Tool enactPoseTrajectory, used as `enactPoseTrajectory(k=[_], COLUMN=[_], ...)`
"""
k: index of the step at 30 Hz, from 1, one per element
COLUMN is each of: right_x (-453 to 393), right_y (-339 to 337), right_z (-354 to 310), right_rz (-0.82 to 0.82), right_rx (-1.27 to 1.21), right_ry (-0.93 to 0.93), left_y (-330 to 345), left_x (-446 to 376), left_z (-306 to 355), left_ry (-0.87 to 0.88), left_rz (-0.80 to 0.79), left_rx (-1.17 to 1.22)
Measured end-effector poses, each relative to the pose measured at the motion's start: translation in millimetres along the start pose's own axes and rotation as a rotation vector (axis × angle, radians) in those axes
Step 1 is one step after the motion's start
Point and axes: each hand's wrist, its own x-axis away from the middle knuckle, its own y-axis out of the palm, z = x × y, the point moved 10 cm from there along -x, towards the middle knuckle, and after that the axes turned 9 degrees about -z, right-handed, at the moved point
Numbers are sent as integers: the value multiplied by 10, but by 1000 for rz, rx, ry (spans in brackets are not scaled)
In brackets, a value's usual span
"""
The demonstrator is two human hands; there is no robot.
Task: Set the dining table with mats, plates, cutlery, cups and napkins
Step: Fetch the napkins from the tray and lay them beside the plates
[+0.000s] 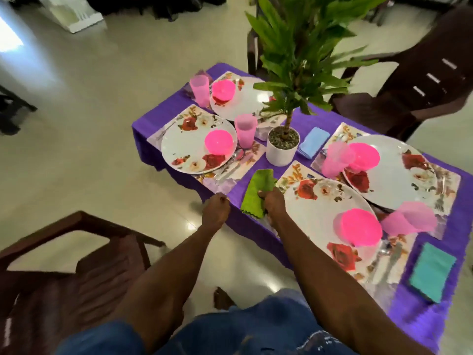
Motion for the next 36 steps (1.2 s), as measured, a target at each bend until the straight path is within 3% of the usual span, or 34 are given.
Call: enactPoseTrajectory(k=[7,15,20,26,29,32,36], right_x=[-321,-688,-892,-818,-664,-531,-409], right_y=[36,286,308,93,150,161,216], right_z=[72,-115,39,75,-112,-325,-552], right_rz=[166,119,151,371,412,505,554], right_rx=[-81,-364,-424,137,251,430,914], right_ry=[103,14,73,149,133,26,-111], left_y=[-142,-238,-338,-377,-387,-389,-347], left_x=[-416,-760,-881,-1024,-1038,-1052,-1063], left_z=[223,360,465,443,481,520,529], left_ry=[92,143,205,246,293,352,400], left_rz=[-65,-71,-80,-140,-164,-177,-214], left_rx=[-127,-144,-180,-211,-255,-272,-306])
